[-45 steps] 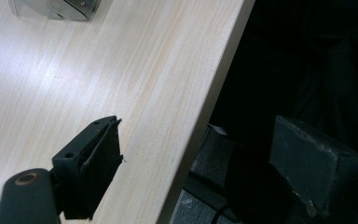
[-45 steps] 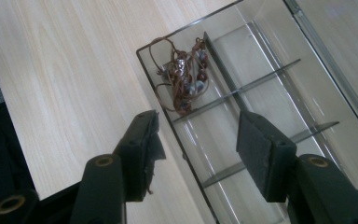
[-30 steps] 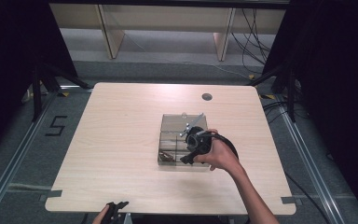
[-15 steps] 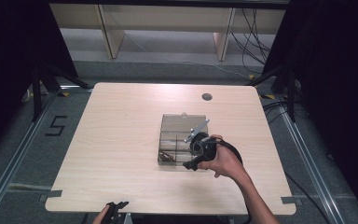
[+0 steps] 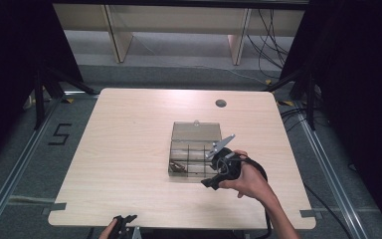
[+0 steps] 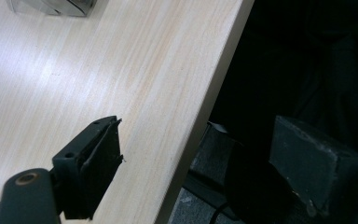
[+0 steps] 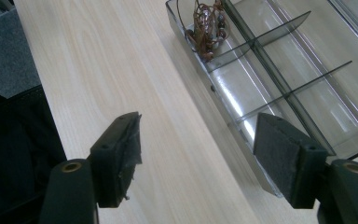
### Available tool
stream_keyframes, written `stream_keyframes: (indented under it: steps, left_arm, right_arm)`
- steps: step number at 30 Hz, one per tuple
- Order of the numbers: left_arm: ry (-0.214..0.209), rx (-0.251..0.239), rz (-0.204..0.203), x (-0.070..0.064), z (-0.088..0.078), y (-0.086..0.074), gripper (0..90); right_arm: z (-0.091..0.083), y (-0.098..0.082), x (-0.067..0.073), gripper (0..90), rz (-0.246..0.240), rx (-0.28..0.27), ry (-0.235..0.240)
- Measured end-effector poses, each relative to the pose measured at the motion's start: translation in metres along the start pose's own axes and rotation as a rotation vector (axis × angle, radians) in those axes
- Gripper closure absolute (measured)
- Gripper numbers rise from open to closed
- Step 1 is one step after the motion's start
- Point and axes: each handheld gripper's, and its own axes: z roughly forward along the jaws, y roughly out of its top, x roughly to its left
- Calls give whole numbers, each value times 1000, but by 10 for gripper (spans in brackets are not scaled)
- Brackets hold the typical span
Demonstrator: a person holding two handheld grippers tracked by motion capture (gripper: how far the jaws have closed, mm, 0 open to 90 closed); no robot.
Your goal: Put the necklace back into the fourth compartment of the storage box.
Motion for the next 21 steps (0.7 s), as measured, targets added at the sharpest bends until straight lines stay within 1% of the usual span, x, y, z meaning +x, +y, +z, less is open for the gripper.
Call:
stream_keyframes:
  steps: [1,2,3,5,6,7,8,9,10,11,12,13,14,15,16,17,18,20,21]
  left_arm:
    - [-1,0,-1,0,0,0,158]
    - [11,-3,6,1,-1,1,158]
    - [10,-4,20,1,-1,1,158]
    - [-5,3,10,1,-1,1,158]
    - [-1,3,10,2,-1,0,158]
    - [-1,-2,1,1,-1,1,157]
    - [5,4,10,1,-2,1,158]
    - [6,2,12,1,-2,0,157]
    - [9,7,7,1,-2,0,157]
    - [6,-2,-3,1,-1,0,157]
    - [3,7,5,1,-1,0,157]
    - [3,2,0,1,-1,0,157]
    - [6,5,2,1,-1,0,157]
    - [2,1,-2,0,0,0,158]
    - [3,1,-1,0,0,0,157]
    - [7,1,4,1,0,0,157]
    - [8,4,6,1,-1,0,158]
    - [7,4,2,1,-1,0,157]
    - [7,4,4,1,-1,1,157]
  right_arm:
    - [0,-1,0,317,1,-3,3]
    - [-1,-3,0,308,-5,-17,-4]
    - [-1,-4,1,303,15,-19,0]
    - [-1,-9,5,290,22,-29,0]
    - [-1,-9,5,290,22,-29,0]
    - [-2,-10,5,287,26,-29,0]
    - [-1,-12,6,281,25,-39,-2]
    - [-1,-13,7,279,30,-41,-2]
    - [0,-14,7,276,21,-44,4]
    - [0,-16,9,274,39,-42,9]
    - [0,-17,9,273,40,-42,11]
    - [1,-19,9,270,16,-60,3]
    - [0,-20,10,268,11,-70,7]
    - [0,-22,11,266,27,-67,-4]
    - [-1,-24,12,263,20,-76,6]
    - [1,-25,13,262,25,-88,3]
    - [-1,-30,16,258,54,-73,-6]
    - [-1,-32,16,255,45,-80,-8]
    - [-2,-37,19,254,56,-88,8]
